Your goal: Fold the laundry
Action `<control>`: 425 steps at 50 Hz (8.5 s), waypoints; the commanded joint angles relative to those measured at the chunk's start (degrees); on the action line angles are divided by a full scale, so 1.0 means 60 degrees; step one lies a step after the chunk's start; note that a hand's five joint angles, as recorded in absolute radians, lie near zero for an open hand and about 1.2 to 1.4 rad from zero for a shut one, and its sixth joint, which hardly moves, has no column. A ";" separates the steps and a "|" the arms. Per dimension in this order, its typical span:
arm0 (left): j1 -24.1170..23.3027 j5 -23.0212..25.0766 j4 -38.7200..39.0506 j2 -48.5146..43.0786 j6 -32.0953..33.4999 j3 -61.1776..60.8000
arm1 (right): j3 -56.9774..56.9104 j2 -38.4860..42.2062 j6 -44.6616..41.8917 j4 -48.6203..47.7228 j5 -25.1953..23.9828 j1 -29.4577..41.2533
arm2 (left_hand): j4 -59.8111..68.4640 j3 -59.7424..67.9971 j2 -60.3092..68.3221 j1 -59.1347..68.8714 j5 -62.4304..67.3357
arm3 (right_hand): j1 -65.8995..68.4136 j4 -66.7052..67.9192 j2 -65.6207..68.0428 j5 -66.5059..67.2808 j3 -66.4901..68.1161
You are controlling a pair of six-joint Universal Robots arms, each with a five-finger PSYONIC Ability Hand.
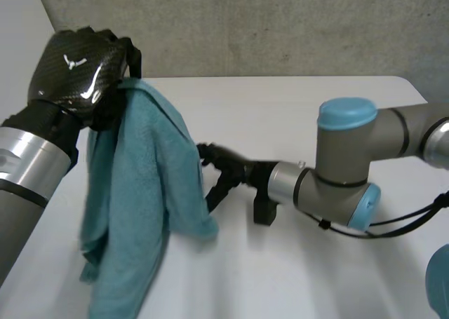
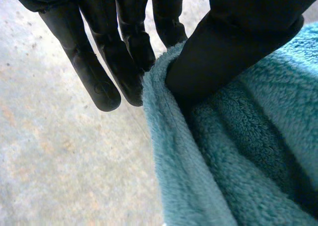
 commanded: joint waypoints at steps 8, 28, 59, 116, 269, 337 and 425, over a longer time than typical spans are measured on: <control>0.0154 -0.0020 0.0096 -0.1405 0.0681 0.0423 | 0.0570 -0.0104 0.0016 0.0420 -0.0666 -0.0077 | 0.1710 0.1734 0.1709 0.2127 0.1827 | 0.7665 0.7424 0.7561 0.7290 0.7595; 0.0462 -0.0049 -0.0035 -0.1159 0.1371 0.0279 | 0.1199 -0.0034 -0.1508 0.1404 -0.0008 -0.1236 | 0.1710 0.1734 0.1709 0.2127 0.1827 | -0.0298 -0.0539 -0.0402 -0.0673 -0.0368; 0.0462 -0.0020 0.0082 -0.1128 0.1371 0.0806 | 0.1302 -0.0853 0.1686 -0.0750 0.2790 -0.0195 | 0.1710 0.1734 0.1709 0.2127 0.1827 | 1.1369 1.1128 1.1264 1.0994 1.1299; 0.0477 -0.0826 0.0844 -0.5596 -0.0328 0.0732 | 0.4847 -0.5511 -0.5668 -0.1350 0.4519 -0.2334 | -0.5351 -0.5327 -0.5352 -0.4934 -0.5234 | 1.1369 1.1128 1.1264 1.0994 1.1299; 0.1458 -0.1456 0.0565 -0.5376 0.1591 0.7222 | -0.1071 -0.4222 -1.0194 -0.2244 0.6921 -0.2934 | 0.1710 0.1734 0.1709 0.2127 0.1827 | 1.1369 1.1128 1.1264 1.0994 1.1299; 0.2088 -0.1353 0.0507 -0.6563 0.2059 0.0821 | 0.4437 -0.5145 -0.8978 -0.2229 0.5500 -0.5732 | -0.5243 -0.5219 -0.5244 -0.4826 -0.5126 | 1.1369 1.1128 1.1264 1.0994 1.1299; 0.1898 -0.0723 0.1442 -0.8733 0.3949 0.5554 | 0.0216 0.0279 -1.1650 -0.2420 0.6555 -0.4546 | -0.9956 -0.9933 -0.9958 -0.9540 -0.9839 | -0.0298 -0.0539 -0.0402 -0.0673 -0.0368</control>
